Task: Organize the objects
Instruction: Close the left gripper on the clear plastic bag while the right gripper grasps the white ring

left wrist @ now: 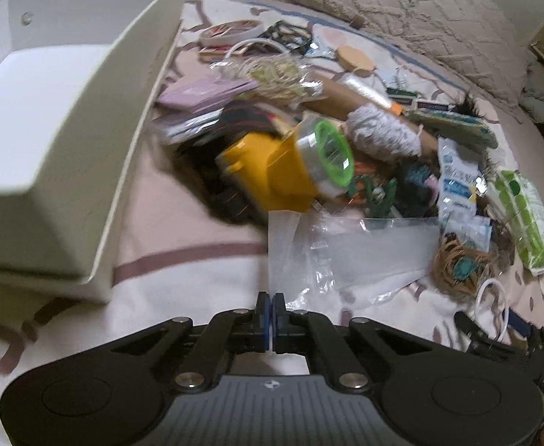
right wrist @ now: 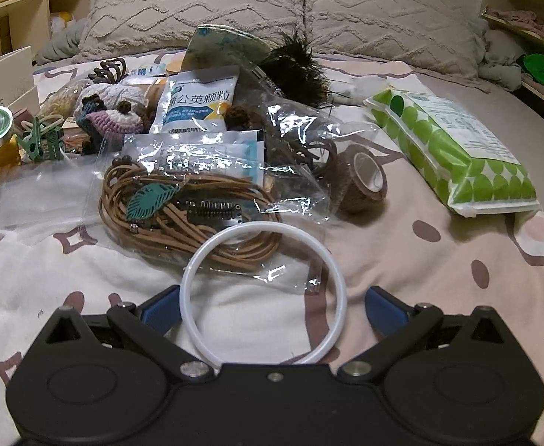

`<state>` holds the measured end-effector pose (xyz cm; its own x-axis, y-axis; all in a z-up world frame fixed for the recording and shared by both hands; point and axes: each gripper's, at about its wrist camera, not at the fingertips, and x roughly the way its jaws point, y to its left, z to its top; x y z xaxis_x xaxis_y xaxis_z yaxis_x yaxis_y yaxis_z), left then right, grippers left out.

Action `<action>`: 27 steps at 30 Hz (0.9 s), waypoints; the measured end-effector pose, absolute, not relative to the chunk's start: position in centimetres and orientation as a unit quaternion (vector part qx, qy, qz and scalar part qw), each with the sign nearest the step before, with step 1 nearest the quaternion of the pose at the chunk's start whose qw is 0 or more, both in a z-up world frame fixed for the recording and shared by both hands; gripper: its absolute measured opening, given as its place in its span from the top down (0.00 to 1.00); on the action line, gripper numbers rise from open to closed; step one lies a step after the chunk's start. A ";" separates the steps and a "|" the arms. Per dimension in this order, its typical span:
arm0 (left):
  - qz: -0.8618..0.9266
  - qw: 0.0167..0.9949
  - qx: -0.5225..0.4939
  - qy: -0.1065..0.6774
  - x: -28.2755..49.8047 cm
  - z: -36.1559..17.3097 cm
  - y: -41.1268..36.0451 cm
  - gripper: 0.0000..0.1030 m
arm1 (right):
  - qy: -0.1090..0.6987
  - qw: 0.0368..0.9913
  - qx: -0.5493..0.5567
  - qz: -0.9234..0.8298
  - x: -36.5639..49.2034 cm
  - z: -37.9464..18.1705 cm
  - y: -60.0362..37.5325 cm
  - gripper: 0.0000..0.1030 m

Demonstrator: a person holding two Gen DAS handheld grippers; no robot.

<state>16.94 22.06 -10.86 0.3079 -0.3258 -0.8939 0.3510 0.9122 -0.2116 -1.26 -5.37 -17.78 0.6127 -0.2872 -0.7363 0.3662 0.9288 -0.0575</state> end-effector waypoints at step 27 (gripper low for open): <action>-0.063 0.865 0.094 0.488 15.7 -8.4 27.6 0.63 | 0.400 0.907 0.046 -0.125 -1.2 -16.3 -2.3 0.19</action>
